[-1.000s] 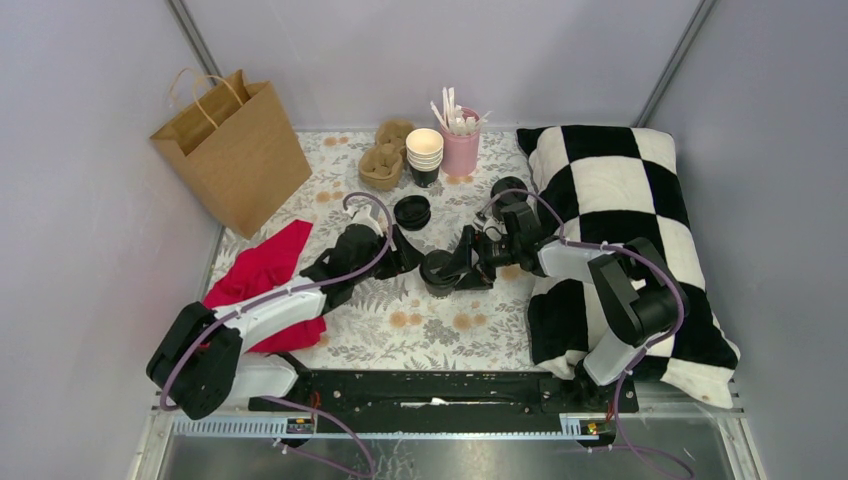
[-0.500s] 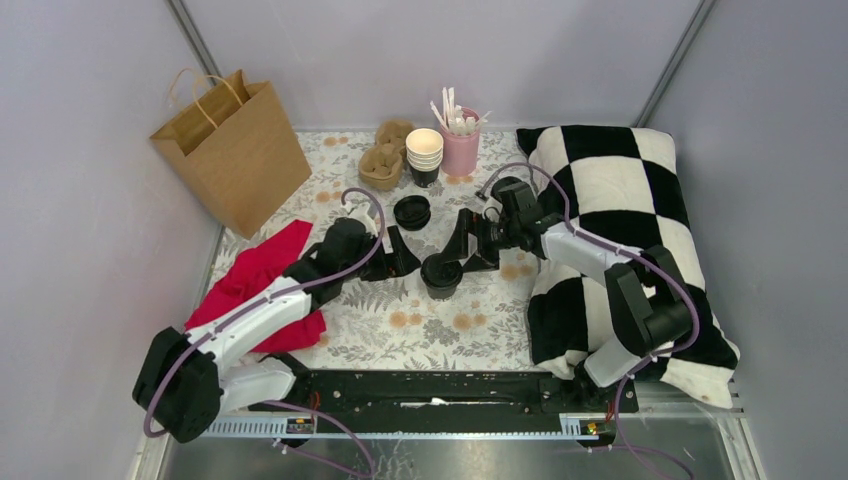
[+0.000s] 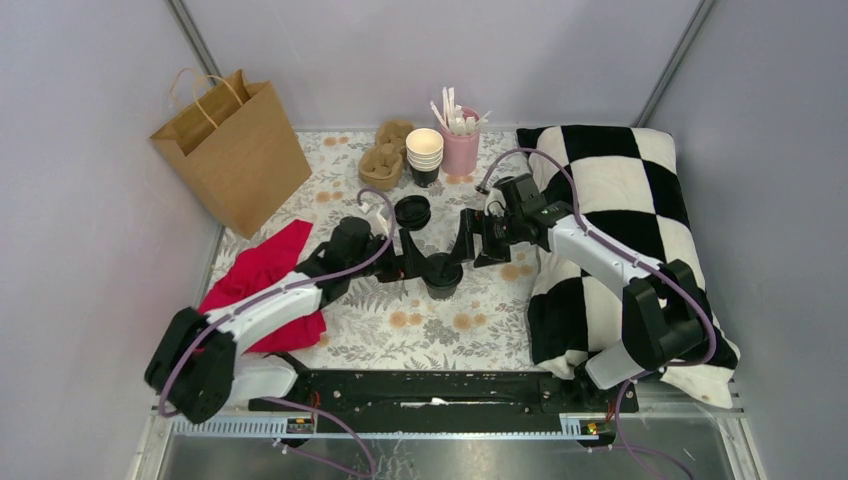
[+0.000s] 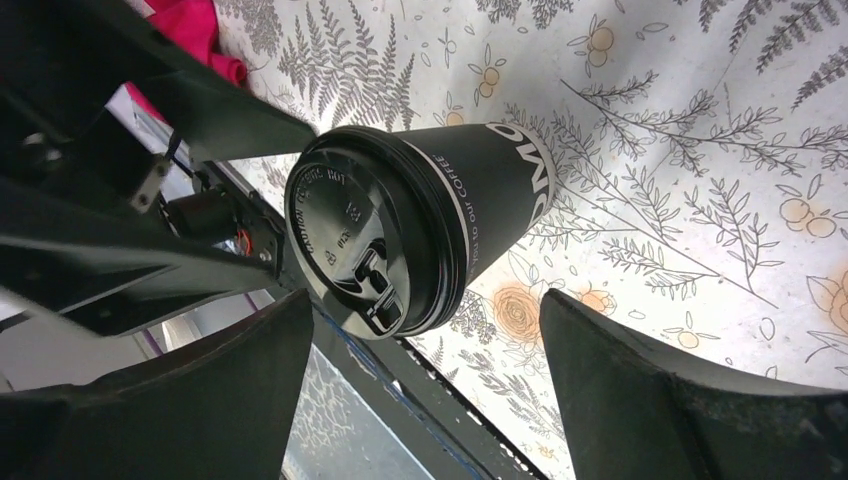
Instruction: Pack the takeout coffee
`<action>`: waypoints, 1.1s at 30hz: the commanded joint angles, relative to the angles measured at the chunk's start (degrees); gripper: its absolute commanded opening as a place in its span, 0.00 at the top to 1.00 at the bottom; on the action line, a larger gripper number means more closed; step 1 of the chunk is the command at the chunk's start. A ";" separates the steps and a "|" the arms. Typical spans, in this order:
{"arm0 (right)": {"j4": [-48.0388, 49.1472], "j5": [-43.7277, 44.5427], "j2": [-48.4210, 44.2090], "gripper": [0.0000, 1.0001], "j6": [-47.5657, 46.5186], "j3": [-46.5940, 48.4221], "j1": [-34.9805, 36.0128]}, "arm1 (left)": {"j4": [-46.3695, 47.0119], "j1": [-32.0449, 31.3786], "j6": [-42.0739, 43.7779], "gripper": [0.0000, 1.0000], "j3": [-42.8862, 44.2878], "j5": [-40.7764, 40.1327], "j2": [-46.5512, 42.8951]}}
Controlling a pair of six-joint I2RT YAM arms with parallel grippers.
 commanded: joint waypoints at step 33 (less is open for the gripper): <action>3.23 -3.42 9.20 0.07 3.15 7.38 0.03 | 10.24 -6.87 -7.76 0.08 -5.83 -0.81 -4.70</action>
